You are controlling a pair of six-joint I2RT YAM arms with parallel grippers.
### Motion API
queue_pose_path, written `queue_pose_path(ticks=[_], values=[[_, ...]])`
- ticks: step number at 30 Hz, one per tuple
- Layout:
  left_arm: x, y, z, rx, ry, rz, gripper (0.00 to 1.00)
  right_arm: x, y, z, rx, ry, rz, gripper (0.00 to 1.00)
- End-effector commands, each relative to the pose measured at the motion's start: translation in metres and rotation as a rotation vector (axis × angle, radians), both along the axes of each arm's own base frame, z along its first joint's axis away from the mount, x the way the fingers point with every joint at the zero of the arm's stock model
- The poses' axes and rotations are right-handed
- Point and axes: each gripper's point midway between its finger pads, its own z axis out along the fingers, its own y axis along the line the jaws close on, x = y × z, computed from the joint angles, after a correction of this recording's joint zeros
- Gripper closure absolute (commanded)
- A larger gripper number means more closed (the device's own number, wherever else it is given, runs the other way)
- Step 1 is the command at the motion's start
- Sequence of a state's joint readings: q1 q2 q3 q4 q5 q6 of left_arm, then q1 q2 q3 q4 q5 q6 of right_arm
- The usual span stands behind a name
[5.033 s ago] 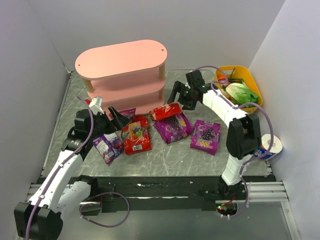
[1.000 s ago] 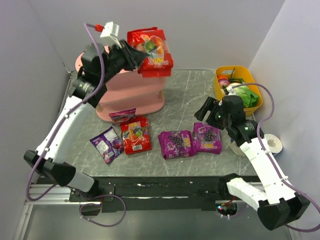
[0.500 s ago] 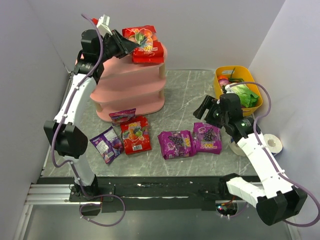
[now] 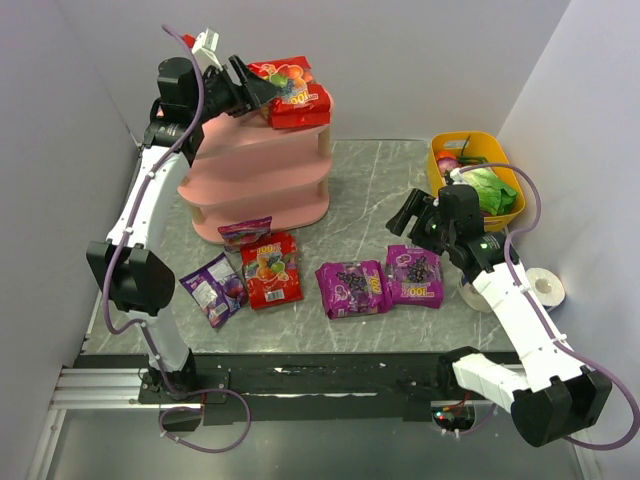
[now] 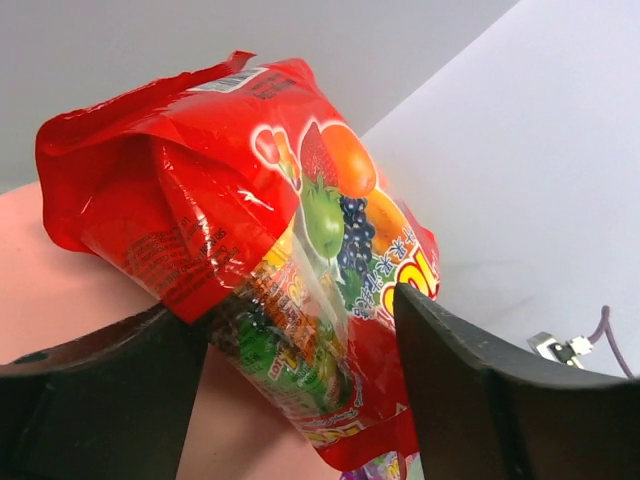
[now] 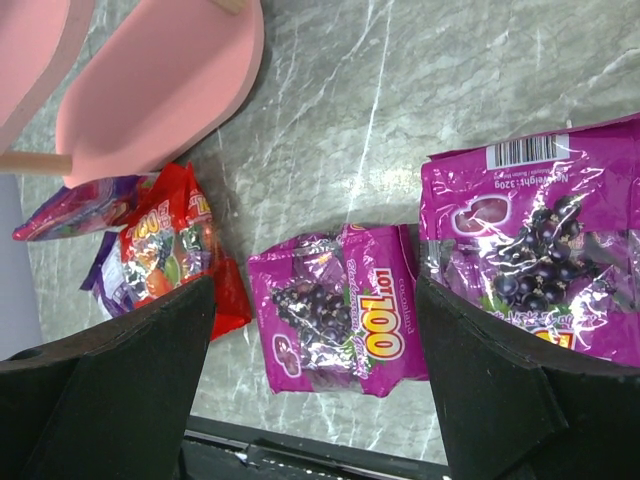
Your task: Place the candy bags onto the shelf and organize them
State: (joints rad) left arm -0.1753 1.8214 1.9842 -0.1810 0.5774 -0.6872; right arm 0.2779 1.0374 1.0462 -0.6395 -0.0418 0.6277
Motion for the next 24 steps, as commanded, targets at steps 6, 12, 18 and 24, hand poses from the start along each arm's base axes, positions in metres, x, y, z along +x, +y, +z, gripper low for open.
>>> queue_pose_path(ticks=[6, 12, 18, 24], values=[[-0.010, 0.035, 0.071, 0.029, -0.194, 0.212, 0.16, 0.008, 0.000, 0.006, 0.024, -0.032, -0.020, 0.13], [-0.020, 0.052, 0.093, 0.032, -0.260, 0.307, 0.11, 0.006, 0.001, 0.005, 0.034, -0.028, -0.021, 0.13], [-0.024, 0.054, 0.102, 0.015, -0.280, 0.316, 0.13, 0.005, 0.001, 0.004, 0.037, -0.026, -0.022, 0.13], [-0.022, 0.040, 0.102, -0.041, -0.286, 0.239, 0.23, 0.005, 0.001, 0.004, 0.039, -0.027, -0.019, 0.14]])
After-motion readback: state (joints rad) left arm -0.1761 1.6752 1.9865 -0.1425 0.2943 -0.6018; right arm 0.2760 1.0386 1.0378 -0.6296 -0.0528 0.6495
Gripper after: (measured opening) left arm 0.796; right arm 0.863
